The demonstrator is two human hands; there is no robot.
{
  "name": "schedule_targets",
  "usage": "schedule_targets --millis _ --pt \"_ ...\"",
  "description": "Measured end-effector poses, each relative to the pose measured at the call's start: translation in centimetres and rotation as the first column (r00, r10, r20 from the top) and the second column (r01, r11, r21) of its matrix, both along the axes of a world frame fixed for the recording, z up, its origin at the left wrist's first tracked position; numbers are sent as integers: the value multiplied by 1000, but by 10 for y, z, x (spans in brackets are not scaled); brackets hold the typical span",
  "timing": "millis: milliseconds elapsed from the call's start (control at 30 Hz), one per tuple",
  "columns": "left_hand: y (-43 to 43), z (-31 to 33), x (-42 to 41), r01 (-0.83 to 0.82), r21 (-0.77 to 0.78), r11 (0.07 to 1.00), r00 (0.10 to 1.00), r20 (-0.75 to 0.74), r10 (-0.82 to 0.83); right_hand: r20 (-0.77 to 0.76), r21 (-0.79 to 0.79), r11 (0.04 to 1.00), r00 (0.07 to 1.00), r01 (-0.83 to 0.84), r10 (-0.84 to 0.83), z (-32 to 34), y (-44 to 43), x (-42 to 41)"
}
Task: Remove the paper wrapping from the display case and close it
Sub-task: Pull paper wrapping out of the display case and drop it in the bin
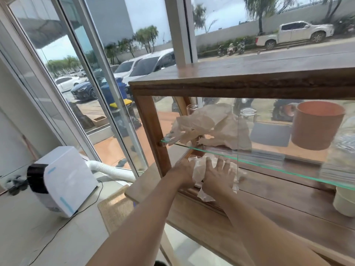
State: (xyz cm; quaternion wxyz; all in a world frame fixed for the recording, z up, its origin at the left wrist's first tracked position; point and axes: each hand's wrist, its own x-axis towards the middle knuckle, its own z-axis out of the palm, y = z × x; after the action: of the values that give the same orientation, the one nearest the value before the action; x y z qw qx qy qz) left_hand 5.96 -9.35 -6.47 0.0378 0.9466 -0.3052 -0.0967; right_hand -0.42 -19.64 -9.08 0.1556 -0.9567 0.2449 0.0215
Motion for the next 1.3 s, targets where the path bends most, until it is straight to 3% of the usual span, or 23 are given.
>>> schedule_targets --millis 267,500,733,900,1033,1300 --pt "1 -16 37 45 39 998 998 -35 -44 -125 -41 998 990 55 -60 -3 -7 14" --pt "1 -29 61 155 -6 988 979 -136 -155 23 111 994 999 20 -22 -4 -8 21" --pt "9 -35 73 319 -26 947 947 -37 -320 -39 69 998 999 0 3 -10 -5 27" --pt "23 -41 76 153 -135 979 984 -72 -164 -17 9 1000 999 29 -29 -6 -4 25" --pt "27 -38 69 270 -234 934 958 -32 -285 -30 16 999 999 37 -36 -2 0 26" --pt "42 -15 52 243 -428 870 956 -46 -290 139 80 997 990 11 -22 14 9 21"
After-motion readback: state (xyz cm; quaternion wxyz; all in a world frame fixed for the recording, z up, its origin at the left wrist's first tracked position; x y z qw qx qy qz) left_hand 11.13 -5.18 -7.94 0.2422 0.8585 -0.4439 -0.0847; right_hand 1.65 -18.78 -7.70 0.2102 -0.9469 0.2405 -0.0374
